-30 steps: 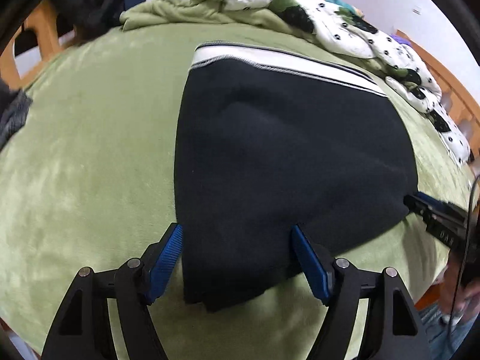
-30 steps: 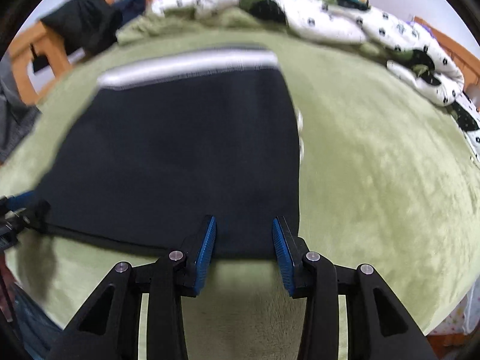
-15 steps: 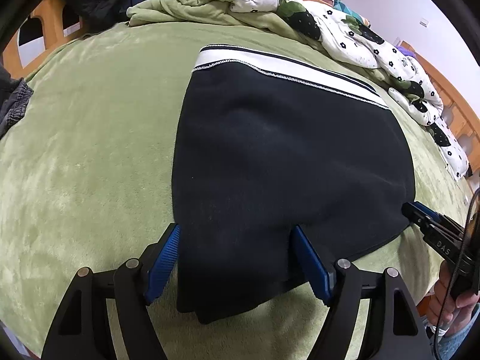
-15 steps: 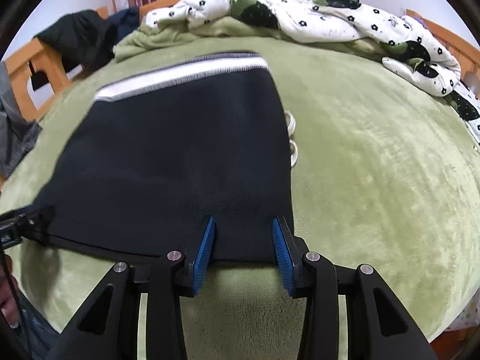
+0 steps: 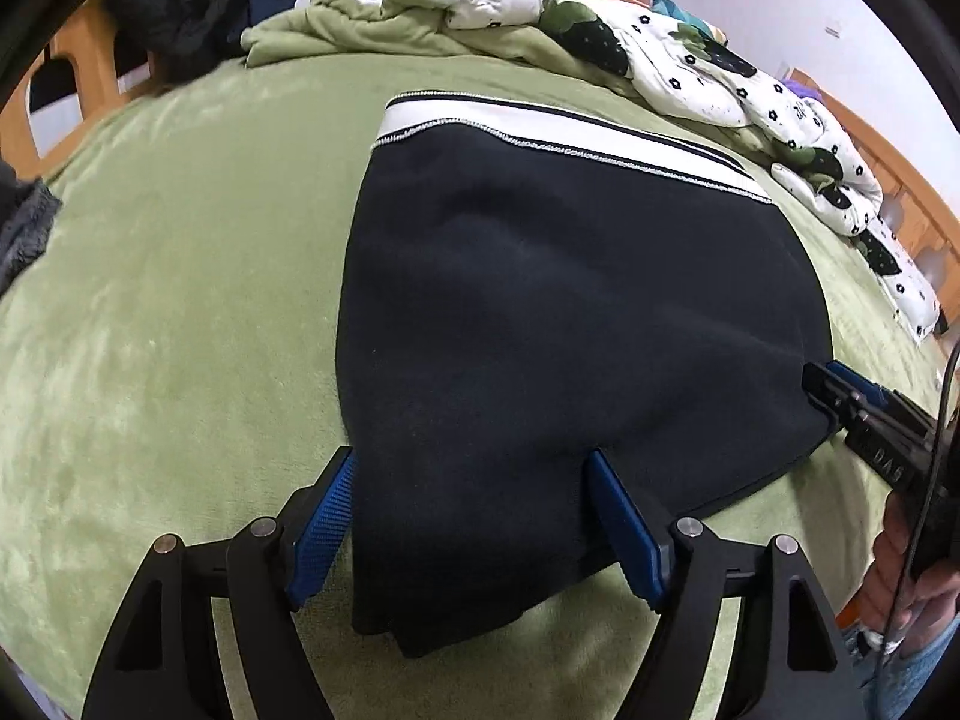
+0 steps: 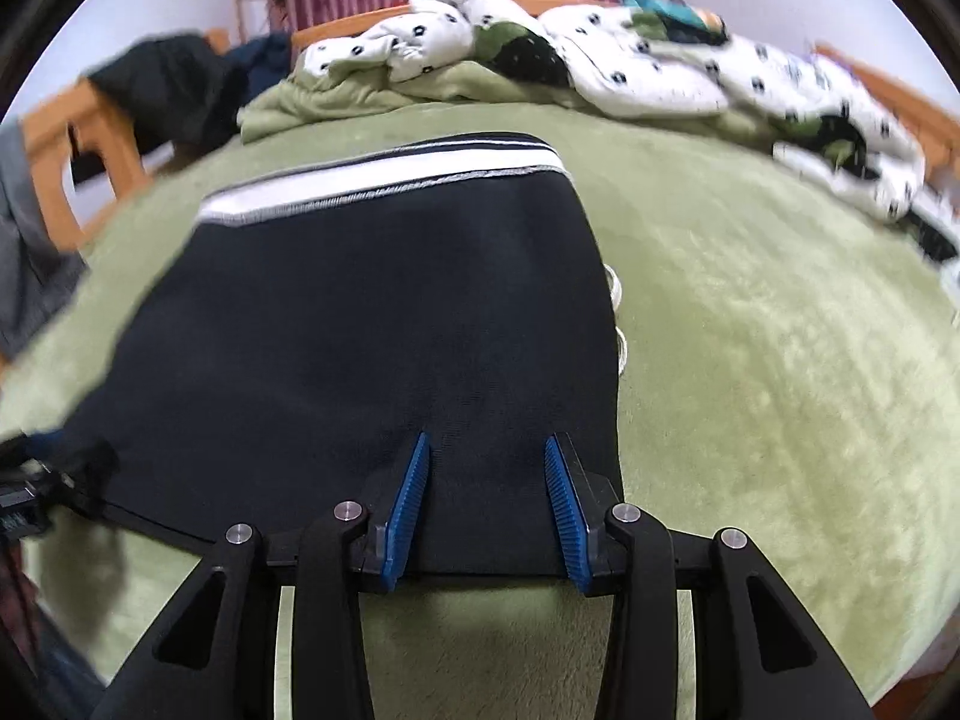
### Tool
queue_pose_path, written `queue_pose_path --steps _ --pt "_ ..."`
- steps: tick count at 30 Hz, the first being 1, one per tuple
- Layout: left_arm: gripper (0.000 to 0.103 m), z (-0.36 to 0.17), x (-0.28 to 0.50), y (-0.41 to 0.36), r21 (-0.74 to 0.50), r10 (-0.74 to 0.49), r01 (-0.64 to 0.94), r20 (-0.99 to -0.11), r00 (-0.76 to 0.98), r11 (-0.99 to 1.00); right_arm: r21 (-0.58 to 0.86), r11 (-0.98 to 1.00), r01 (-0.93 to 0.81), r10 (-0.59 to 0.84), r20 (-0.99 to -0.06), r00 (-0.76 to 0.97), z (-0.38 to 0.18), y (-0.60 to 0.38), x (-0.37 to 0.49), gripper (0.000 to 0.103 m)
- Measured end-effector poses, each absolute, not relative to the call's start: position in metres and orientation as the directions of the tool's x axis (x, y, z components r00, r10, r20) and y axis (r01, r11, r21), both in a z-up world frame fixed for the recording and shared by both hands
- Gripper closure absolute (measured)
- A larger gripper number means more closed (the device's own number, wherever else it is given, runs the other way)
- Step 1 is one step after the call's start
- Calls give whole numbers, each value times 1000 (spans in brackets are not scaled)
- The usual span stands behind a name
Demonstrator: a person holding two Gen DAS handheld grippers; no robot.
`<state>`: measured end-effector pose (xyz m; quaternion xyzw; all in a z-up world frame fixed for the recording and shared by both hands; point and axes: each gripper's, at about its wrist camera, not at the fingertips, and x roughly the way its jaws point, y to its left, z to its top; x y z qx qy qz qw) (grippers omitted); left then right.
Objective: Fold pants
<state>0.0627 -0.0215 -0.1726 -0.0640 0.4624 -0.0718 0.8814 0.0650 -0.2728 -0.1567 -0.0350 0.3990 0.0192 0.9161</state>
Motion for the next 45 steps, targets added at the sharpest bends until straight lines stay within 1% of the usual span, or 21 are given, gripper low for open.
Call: queue_pose_path --steps 2,5,7,9,10,15,19,20,22,23,24,28,32,34,35,37,38,39,40,41,45 --pt "27 -172 65 -20 -197 -199 64 -811 550 978 -57 996 -63 0 -737 676 -156 -273 65 62" --pt "26 -176 65 -16 -224 -214 47 -816 536 973 7 999 -47 36 -760 649 -156 -286 69 58" --pt "25 -178 65 -16 -231 -215 36 -821 529 972 40 999 -32 51 -776 629 -156 -292 72 54" --pt "25 -179 65 -15 -234 -212 23 -825 523 972 69 998 -5 59 -800 598 -159 -298 74 47" --pt "25 -179 64 -16 -233 -206 14 -830 519 972 78 997 4 61 -805 590 -160 -298 73 46" --pt "25 -180 52 -13 -236 -200 -14 -851 485 972 99 995 21 71 -831 552 -154 -304 63 46" --pt "25 -167 31 -8 -155 -127 -14 -857 500 988 100 994 34 63 -825 561 -139 -311 41 46" --pt "26 -162 24 -9 -113 -91 -10 -850 518 994 93 995 36 56 -818 572 -133 -312 34 45" --pt "27 -152 9 -10 -42 -30 -8 -825 564 999 93 995 42 49 -798 601 -122 -315 20 33" --pt "27 -145 3 -10 -20 -13 -5 -810 586 1000 102 994 46 52 -782 621 -115 -315 11 25" --pt "27 -138 -6 -10 -2 -3 2 -789 614 1000 109 993 41 58 -768 637 -109 -315 3 22" --pt "27 -109 -42 -9 -13 -31 31 -714 700 999 95 995 10 62 -725 686 -85 -302 -31 21" --pt "27 -92 -68 3 -128 -128 55 -681 721 990 68 998 -3 50 -696 716 -71 -287 -53 21" --pt "27 -87 -75 8 -164 -161 68 -670 725 984 74 997 -6 56 -688 723 -71 -287 -63 21" --pt "27 -85 -79 11 -166 -158 63 -662 733 984 77 997 -4 56 -685 726 -70 -286 -69 21" --pt "27 -82 -79 10 -145 -139 58 -652 745 988 88 996 -3 62 -681 730 -69 -286 -75 15" --pt "26 -80 -81 9 -128 -124 53 -646 753 990 102 995 -10 76 -671 737 -68 -287 -79 8" --pt "25 -79 -82 8 -118 -115 50 -642 758 992 108 994 -14 83 -665 742 -67 -287 -80 5" --pt "21 -78 -83 7 -112 -108 46 -640 760 993 107 994 -17 83 -658 749 -65 -287 -83 4" --pt "19 -78 -85 6 -109 -104 43 -640 761 993 92 996 -15 72 -655 752 -64 -285 -84 4" --pt "18 -77 -86 6 -100 -95 40 -638 764 994 33 999 -4 24 -651 759 -64 -281 -83 4"
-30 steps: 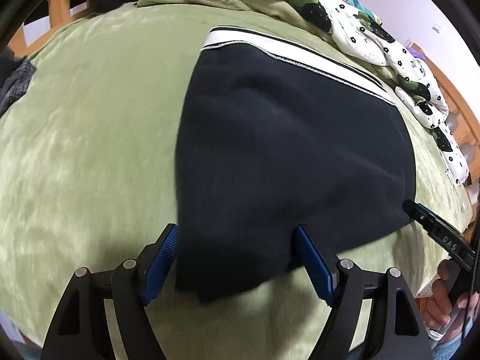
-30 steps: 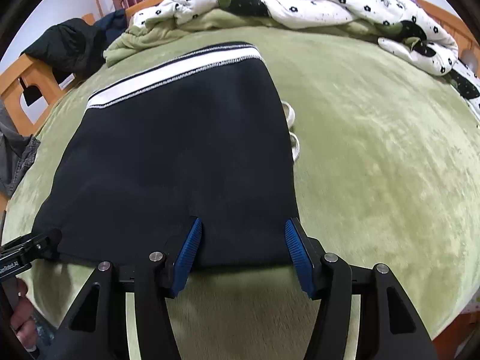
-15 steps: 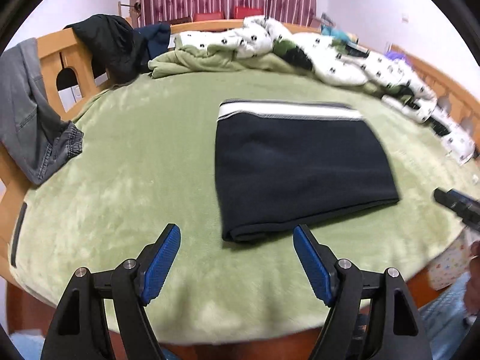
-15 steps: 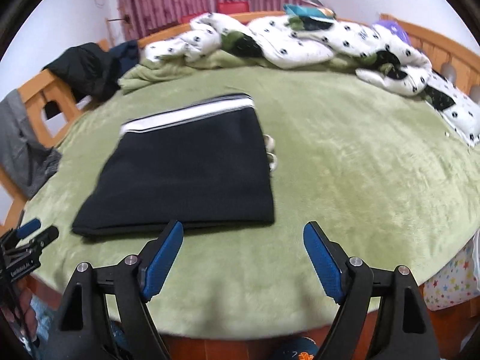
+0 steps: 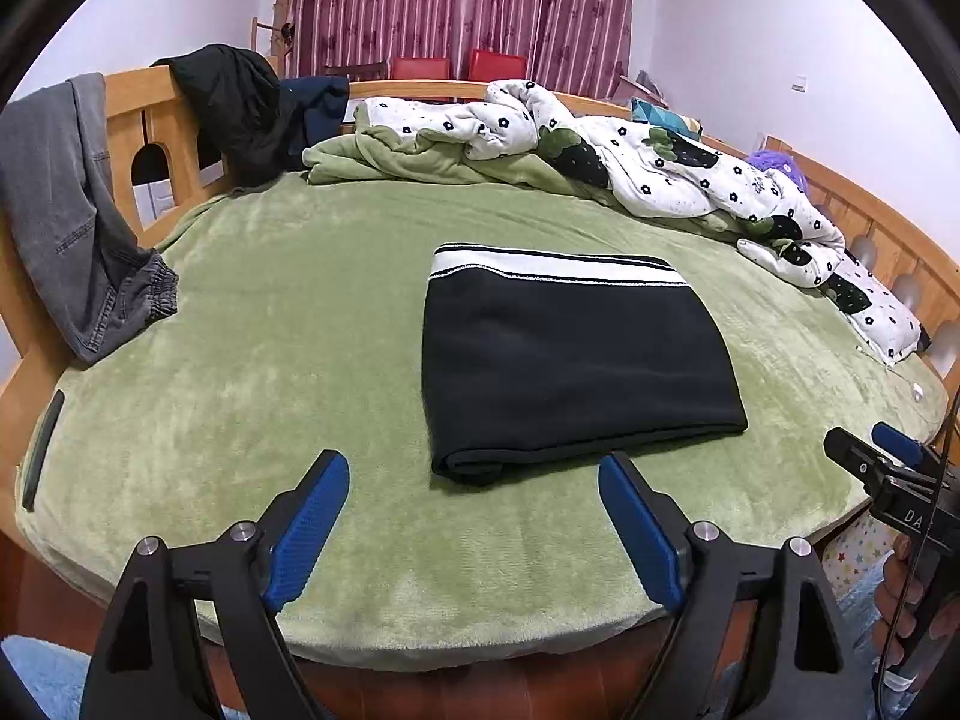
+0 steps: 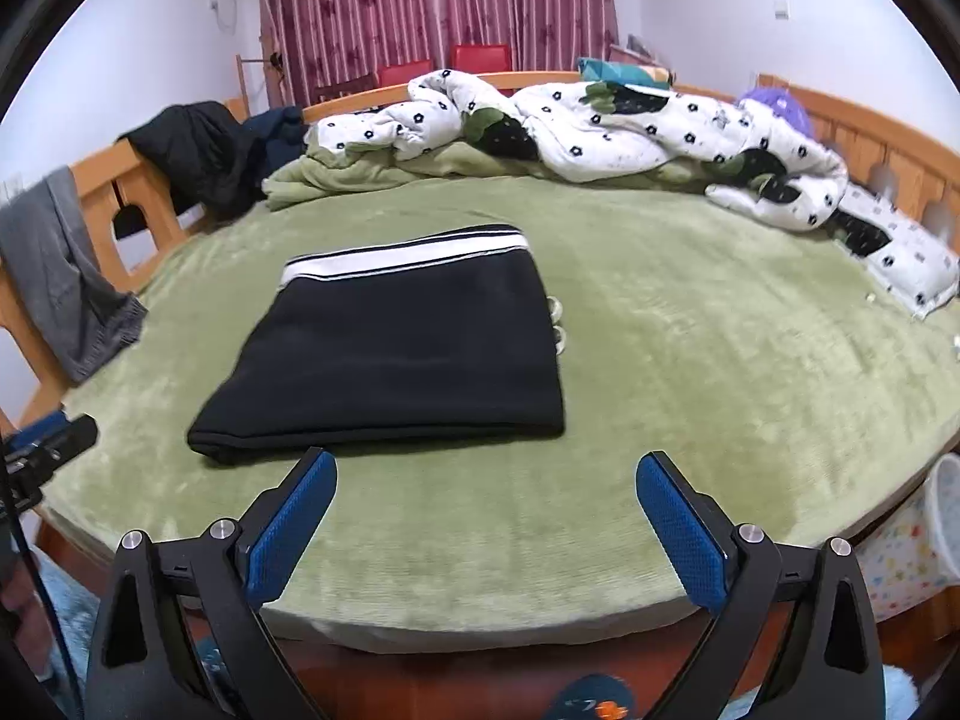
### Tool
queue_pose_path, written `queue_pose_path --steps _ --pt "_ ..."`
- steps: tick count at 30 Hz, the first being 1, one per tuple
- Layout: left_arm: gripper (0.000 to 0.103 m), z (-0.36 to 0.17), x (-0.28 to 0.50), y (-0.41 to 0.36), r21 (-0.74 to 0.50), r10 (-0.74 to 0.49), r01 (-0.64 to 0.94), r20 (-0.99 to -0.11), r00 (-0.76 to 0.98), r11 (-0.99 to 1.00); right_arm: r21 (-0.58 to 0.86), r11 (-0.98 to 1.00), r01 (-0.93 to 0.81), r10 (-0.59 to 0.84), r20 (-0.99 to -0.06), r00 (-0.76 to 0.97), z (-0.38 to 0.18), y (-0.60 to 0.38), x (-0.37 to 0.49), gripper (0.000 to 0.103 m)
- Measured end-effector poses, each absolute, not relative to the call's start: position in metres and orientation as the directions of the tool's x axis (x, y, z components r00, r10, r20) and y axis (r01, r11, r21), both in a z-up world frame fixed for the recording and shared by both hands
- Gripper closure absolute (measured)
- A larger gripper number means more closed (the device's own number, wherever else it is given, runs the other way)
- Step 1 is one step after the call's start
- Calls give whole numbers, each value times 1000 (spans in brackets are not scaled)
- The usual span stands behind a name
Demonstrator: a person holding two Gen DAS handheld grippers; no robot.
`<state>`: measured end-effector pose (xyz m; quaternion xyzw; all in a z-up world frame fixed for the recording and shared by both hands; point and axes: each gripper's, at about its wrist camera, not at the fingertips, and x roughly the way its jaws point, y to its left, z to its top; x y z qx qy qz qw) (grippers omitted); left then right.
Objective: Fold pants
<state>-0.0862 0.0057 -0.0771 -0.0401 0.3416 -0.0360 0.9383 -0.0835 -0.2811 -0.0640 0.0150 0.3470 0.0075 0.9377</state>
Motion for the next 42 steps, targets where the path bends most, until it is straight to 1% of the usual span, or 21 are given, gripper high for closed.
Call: queue_pose_path --steps 14,42 --pt "18 -85 -86 -3 -55 -58 29 -647 761 998 25 1000 -9 23 -655 755 -67 -281 -85 4" --pt "18 -85 -86 0 -56 -65 37 -645 761 998 24 1000 -9 22 -648 762 -64 -282 -86 4"
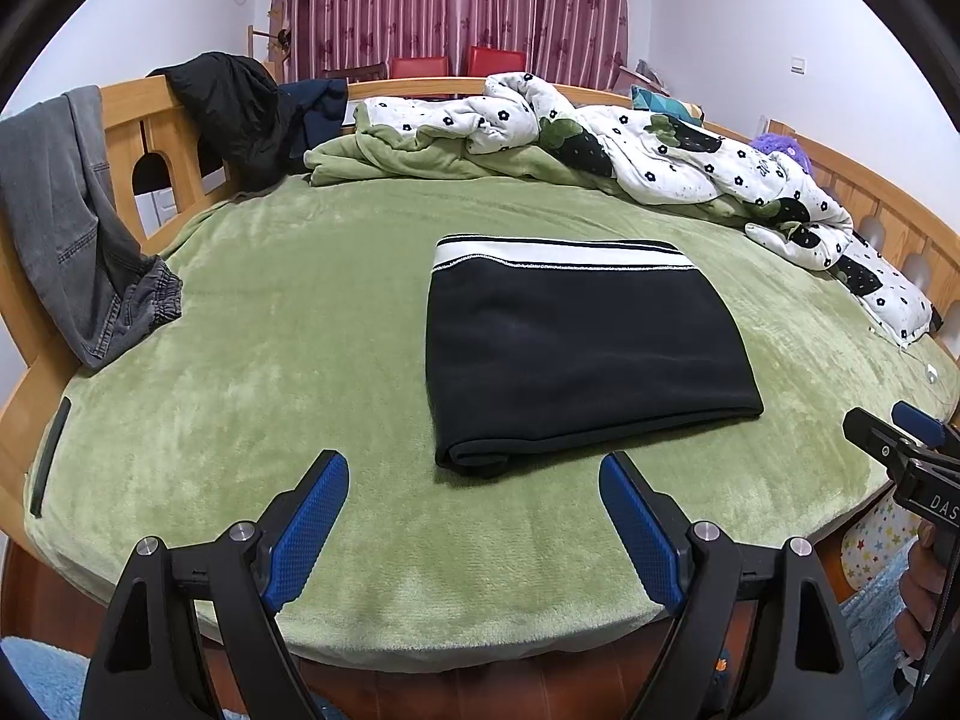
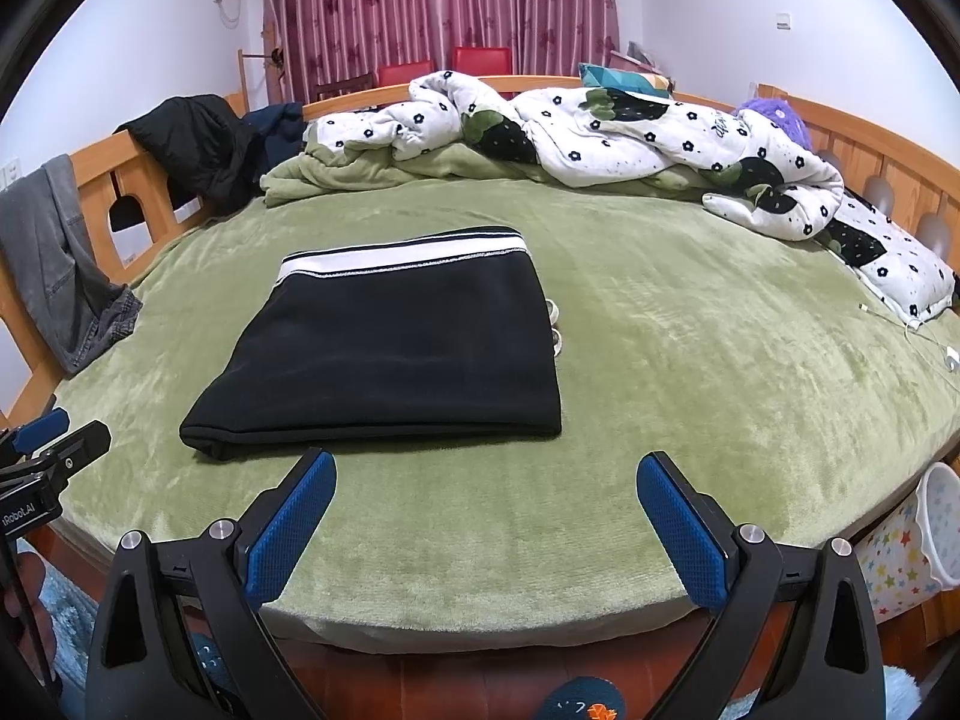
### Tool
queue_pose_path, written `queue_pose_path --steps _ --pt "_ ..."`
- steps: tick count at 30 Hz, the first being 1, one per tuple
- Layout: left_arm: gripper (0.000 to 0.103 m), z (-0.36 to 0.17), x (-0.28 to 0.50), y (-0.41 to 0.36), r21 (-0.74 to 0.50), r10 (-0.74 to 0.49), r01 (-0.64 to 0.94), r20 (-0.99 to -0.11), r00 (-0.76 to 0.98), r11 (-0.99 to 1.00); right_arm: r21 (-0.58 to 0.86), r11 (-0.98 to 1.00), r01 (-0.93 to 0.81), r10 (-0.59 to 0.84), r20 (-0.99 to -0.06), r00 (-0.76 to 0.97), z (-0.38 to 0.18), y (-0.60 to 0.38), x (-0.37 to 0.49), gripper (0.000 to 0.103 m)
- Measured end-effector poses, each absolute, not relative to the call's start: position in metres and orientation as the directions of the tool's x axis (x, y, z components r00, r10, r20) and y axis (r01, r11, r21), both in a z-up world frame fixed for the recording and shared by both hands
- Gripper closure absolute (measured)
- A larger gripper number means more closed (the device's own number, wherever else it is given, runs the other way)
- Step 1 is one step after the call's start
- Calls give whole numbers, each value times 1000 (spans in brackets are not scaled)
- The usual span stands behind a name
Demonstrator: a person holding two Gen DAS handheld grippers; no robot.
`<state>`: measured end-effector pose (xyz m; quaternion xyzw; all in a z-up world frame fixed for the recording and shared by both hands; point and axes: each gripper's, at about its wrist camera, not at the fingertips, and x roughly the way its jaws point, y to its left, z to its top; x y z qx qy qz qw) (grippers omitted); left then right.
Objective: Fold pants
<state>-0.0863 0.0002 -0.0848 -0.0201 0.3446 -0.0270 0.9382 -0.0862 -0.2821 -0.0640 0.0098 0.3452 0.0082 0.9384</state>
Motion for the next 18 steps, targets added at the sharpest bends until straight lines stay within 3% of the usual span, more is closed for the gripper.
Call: queue_pose_path --steps 18 --pt "18 -85 -87 -1 -55 -64 37 -644 762 998 24 1000 -5 19 -645 764 -62 -283 -86 4"
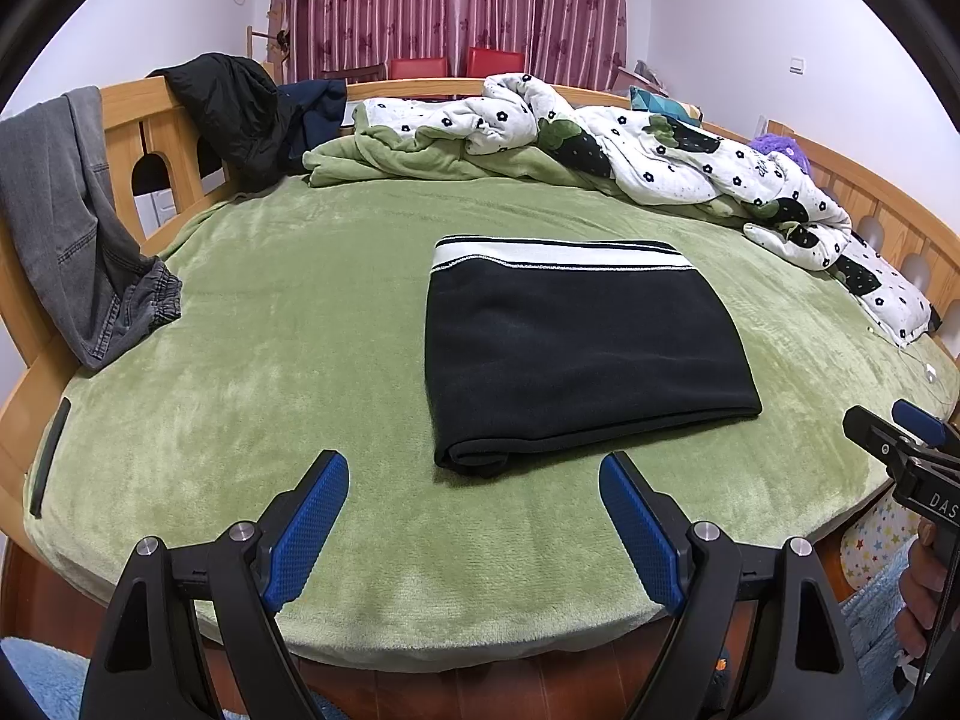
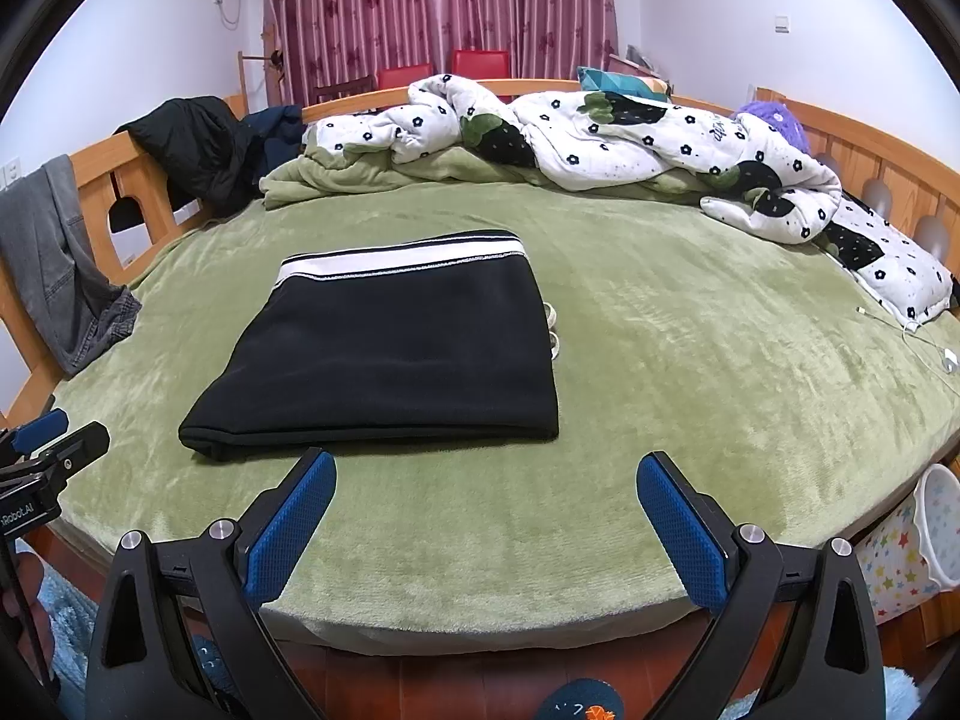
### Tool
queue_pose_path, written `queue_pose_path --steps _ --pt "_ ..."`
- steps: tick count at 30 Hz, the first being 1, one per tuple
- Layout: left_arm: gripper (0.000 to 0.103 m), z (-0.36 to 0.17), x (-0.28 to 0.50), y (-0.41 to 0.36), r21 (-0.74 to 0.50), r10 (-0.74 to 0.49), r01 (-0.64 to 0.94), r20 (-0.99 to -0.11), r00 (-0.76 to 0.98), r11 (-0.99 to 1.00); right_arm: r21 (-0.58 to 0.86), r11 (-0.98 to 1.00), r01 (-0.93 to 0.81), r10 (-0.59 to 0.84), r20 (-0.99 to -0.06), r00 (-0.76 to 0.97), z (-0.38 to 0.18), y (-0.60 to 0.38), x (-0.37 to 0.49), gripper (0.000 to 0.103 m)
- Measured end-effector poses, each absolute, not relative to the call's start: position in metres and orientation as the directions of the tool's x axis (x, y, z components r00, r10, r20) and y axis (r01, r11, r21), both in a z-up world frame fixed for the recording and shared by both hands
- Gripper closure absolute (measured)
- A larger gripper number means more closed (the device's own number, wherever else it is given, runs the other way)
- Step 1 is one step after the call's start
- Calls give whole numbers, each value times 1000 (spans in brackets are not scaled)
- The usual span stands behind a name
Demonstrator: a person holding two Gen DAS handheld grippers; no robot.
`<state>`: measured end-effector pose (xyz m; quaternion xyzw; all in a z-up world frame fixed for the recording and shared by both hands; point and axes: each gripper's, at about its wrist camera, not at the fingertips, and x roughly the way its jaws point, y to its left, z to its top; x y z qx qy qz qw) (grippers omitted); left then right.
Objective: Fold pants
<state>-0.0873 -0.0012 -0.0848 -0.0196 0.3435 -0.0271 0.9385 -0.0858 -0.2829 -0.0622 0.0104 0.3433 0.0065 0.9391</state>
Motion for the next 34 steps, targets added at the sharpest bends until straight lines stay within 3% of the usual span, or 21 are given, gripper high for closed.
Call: queue_pose_path --steps 34 --pt "17 -81 -89 -4 -53 -63 37 -638 768 998 24 1000 2 14 -638 770 -59 -283 -87 4"
